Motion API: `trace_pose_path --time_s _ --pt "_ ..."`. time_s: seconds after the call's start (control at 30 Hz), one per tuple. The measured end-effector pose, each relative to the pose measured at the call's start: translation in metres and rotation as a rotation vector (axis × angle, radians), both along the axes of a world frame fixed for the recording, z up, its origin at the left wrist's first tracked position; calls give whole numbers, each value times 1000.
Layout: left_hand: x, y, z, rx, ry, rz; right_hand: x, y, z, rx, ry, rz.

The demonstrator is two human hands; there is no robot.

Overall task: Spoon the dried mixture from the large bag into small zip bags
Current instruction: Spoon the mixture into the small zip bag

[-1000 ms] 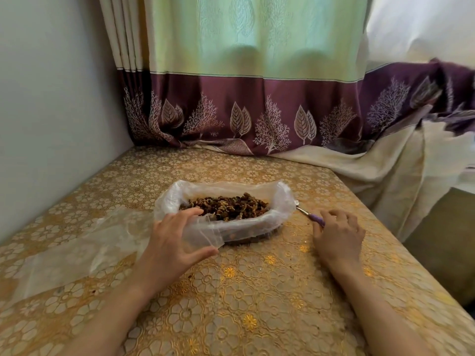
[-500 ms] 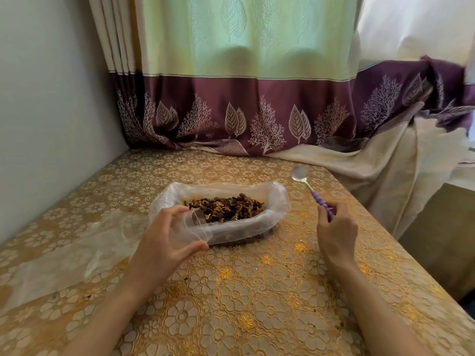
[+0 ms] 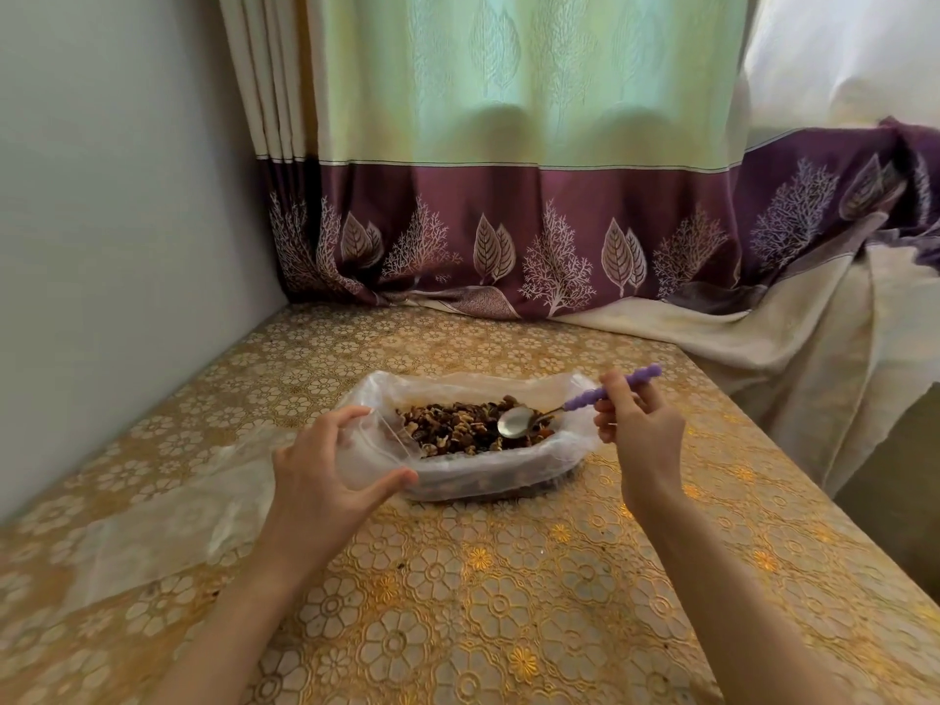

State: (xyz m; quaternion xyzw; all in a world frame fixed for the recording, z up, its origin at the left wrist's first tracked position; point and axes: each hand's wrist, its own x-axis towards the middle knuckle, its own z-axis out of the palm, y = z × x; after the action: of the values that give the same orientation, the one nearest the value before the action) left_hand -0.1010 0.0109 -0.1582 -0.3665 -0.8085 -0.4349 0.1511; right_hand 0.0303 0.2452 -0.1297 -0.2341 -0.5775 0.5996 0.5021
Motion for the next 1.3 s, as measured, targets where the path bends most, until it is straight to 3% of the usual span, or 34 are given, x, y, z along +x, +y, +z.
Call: trace_pose_path --time_s 0.27,0.73,0.87,1.03,1.3 --pt "1 1 0 -3 27 2 -11 -8 -1 401 -144 -218" --pt "-2 2 -2 -117 -34 -6 -12 -18 -12 422 -300 106" --pt "-2 2 -5 -152 -38 -22 -12 -16 -16 269 -235 151" --pt "-1 4 -4 -174 -22 -8 -13 -23 -20 113 -204 368" --pt "2 4 -1 -114 -113 29 -14 -26 -18 -54 -142 341"
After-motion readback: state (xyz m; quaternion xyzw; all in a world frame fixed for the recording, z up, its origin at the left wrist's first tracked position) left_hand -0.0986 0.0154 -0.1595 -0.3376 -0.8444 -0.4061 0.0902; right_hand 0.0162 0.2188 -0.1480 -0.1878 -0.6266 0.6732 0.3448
